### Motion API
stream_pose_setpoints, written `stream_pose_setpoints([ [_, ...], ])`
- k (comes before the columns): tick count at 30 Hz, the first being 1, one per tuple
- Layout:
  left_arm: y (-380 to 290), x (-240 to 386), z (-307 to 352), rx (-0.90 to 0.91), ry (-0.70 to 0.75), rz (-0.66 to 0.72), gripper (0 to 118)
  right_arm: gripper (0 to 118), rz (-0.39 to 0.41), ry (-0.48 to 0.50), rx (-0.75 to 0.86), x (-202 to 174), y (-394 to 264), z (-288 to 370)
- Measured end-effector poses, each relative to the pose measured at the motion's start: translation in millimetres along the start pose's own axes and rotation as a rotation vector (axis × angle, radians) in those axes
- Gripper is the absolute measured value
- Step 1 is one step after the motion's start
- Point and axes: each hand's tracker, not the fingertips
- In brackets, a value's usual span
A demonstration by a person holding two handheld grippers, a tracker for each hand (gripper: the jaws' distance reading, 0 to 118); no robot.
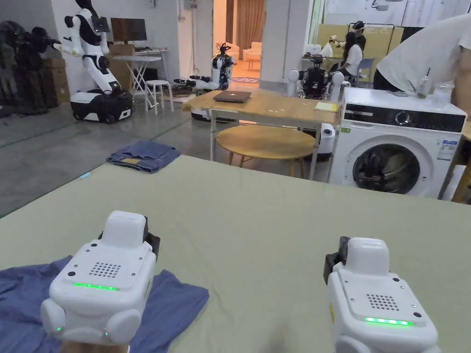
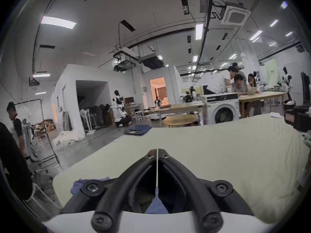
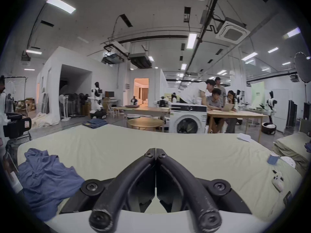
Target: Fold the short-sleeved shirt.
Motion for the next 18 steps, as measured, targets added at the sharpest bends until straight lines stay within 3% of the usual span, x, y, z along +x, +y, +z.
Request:
stream_pose_setpoints([
  [9, -38.9, -88.3, -4.1, -0.367, -0.027, 0.109, 1, 0, 0.023, 0.146, -0.055, -45.8, -19.4, -7.8],
  [10, -45.1, -95.7, -6.3, -0.400, -0.032, 0.114, 7, 0, 0.025, 0.152, -0.060, -49.3, -21.5, -8.1],
  [12, -54.1, -110.4, -7.5, -0.455, -0.052, 0.123, 39, 0, 0.029, 0.167, -0.072, -51.6, -25.8, -9.8],
  [14, -62.1, -122.3, -10.8, -0.513, -0.064, 0.151, 60, 0, 0.047, 0.183, -0.097, -53.9, -29.0, -11.8],
  [18, -80.5, -140.2, -28.0, -0.666, -0.124, 0.226, 60, 0, 0.091, 0.182, -0.111, -52.1, -42.4, -13.2],
])
